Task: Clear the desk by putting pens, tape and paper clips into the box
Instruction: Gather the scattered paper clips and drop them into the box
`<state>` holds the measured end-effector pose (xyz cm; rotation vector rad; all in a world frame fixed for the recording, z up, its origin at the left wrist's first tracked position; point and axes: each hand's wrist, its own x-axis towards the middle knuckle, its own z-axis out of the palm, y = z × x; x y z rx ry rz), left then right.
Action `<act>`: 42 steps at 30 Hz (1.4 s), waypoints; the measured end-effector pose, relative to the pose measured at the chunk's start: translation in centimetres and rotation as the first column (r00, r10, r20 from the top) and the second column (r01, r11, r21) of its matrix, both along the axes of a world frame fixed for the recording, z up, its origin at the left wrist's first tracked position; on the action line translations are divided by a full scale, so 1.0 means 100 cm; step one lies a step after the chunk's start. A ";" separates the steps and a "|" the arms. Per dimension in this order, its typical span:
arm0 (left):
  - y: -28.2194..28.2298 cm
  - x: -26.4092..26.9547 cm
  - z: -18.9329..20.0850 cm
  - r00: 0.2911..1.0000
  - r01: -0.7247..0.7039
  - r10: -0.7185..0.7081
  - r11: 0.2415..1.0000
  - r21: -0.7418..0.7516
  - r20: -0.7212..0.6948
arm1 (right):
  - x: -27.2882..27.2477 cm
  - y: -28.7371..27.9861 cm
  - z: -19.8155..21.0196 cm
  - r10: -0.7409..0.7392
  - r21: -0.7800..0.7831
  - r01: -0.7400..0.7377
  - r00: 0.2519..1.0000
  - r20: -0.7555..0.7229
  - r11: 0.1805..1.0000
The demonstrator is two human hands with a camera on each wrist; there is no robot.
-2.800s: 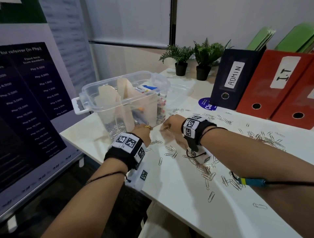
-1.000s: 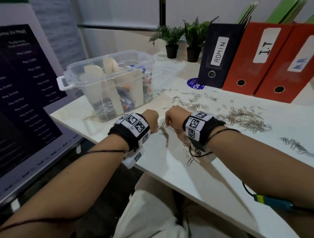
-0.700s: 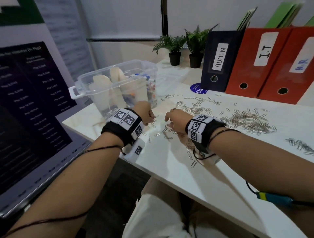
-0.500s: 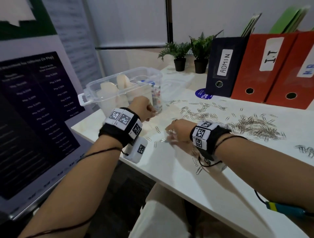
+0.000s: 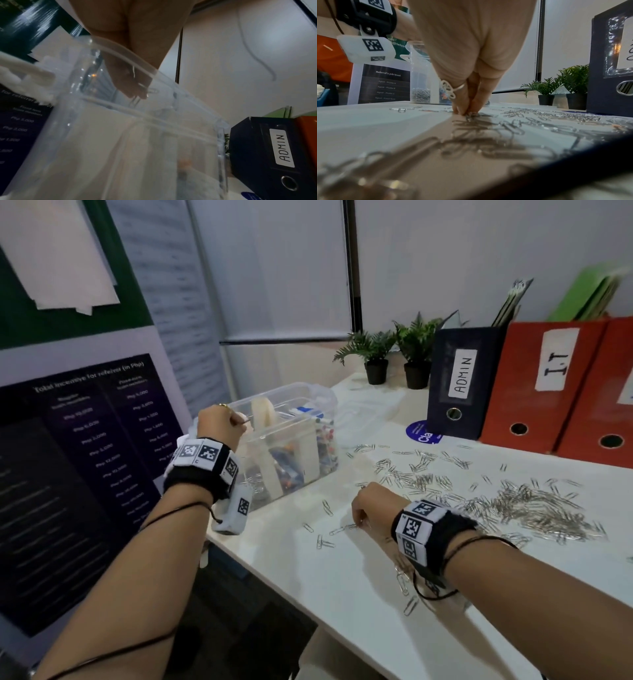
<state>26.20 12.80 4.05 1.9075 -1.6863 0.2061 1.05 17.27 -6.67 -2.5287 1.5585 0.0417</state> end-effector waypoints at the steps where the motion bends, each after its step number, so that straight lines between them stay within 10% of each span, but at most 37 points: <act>1: -0.002 0.004 0.001 1.000 -0.017 0.017 0.999 0.034 0.022 | 0.000 -0.001 -0.001 0.002 0.003 -0.002 1.000 -0.005 1.000; 10: -0.012 0.016 0.014 0.978 -0.008 -0.067 0.933 0.360 0.196 | 0.011 -0.009 0.005 0.019 0.067 -0.005 0.977 -0.214 0.998; 18: 0.021 0.031 -0.005 0.974 0.201 -0.191 0.977 0.073 -0.126 | 0.006 -0.008 0.000 -0.061 0.016 0.064 0.989 -0.134 0.998; 28: -0.004 0.036 -0.039 0.945 0.065 -0.071 0.997 -0.032 -0.320 | 0.010 -0.008 0.023 -0.127 0.016 0.127 0.992 -0.007 0.992; 37: -0.005 0.039 -0.046 0.902 0.094 -0.095 0.995 -0.024 -0.422 | 0.104 -0.030 0.130 0.183 -0.365 -0.041 0.913 0.364 0.930; 42: 0.001 0.041 -0.048 0.917 0.087 -0.118 0.991 -0.097 -0.382 | 0.168 -0.060 0.146 0.228 -0.346 -0.114 0.924 0.307 0.931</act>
